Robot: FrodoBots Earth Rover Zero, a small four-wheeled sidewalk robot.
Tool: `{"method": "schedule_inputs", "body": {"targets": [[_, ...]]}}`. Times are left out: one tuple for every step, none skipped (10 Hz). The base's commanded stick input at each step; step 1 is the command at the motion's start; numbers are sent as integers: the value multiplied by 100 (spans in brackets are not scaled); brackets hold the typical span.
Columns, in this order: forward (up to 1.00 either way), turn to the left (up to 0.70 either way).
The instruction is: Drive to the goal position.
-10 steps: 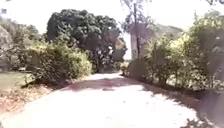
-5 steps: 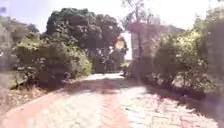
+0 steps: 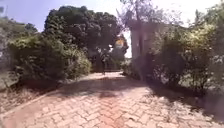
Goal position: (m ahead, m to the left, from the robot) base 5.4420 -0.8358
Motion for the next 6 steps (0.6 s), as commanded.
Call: {"method": "schedule_inputs", "body": {"targets": [[70, 0], [70, 0], [70, 0], [70, 0], [70, 0], [70, 0]]}}
